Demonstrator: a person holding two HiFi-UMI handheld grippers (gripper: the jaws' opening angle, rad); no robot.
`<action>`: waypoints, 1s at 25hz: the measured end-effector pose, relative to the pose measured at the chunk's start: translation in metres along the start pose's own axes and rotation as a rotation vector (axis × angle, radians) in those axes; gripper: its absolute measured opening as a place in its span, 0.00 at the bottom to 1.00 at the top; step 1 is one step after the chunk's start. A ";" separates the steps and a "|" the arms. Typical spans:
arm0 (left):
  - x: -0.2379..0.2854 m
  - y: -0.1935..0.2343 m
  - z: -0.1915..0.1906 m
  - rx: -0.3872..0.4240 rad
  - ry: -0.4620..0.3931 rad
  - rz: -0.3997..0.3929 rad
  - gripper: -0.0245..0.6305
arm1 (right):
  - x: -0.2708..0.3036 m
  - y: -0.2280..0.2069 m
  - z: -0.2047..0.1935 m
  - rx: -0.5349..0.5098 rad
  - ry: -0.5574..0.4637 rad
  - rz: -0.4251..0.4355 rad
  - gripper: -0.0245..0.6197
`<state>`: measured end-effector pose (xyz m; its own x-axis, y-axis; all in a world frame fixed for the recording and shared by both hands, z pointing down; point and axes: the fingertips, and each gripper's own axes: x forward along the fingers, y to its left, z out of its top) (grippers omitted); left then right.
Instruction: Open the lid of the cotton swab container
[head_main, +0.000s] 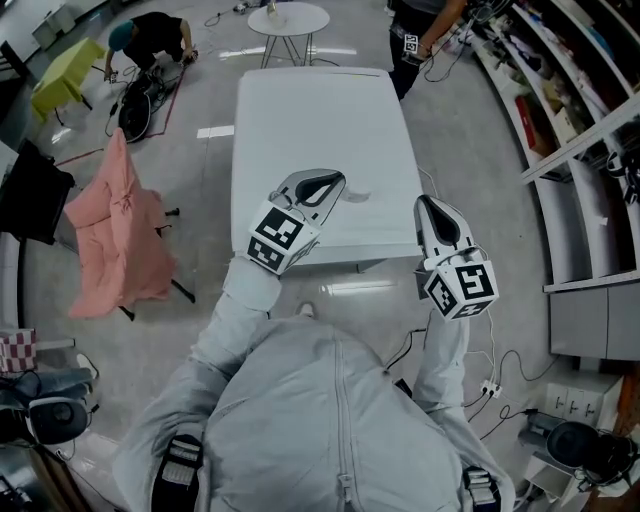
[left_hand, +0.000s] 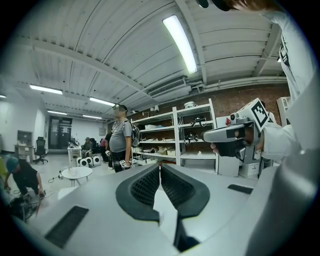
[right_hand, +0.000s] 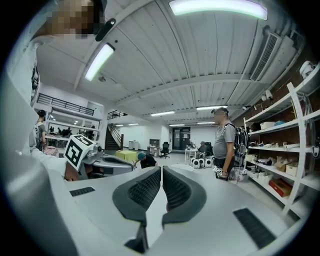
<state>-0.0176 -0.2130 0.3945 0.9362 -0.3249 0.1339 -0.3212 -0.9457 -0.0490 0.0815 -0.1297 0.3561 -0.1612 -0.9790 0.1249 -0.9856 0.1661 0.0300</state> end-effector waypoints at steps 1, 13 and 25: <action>0.003 0.003 -0.001 -0.001 0.002 -0.001 0.08 | 0.004 -0.003 -0.002 -0.001 0.004 -0.004 0.09; 0.054 0.011 -0.017 -0.050 0.036 0.065 0.08 | 0.031 -0.055 -0.025 -0.011 0.053 0.071 0.09; 0.093 0.014 -0.046 -0.126 0.119 0.245 0.08 | 0.071 -0.116 -0.059 -0.017 0.109 0.255 0.10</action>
<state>0.0587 -0.2569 0.4522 0.8075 -0.5348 0.2489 -0.5578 -0.8295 0.0275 0.1875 -0.2118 0.4197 -0.3967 -0.8870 0.2363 -0.9128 0.4083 0.0004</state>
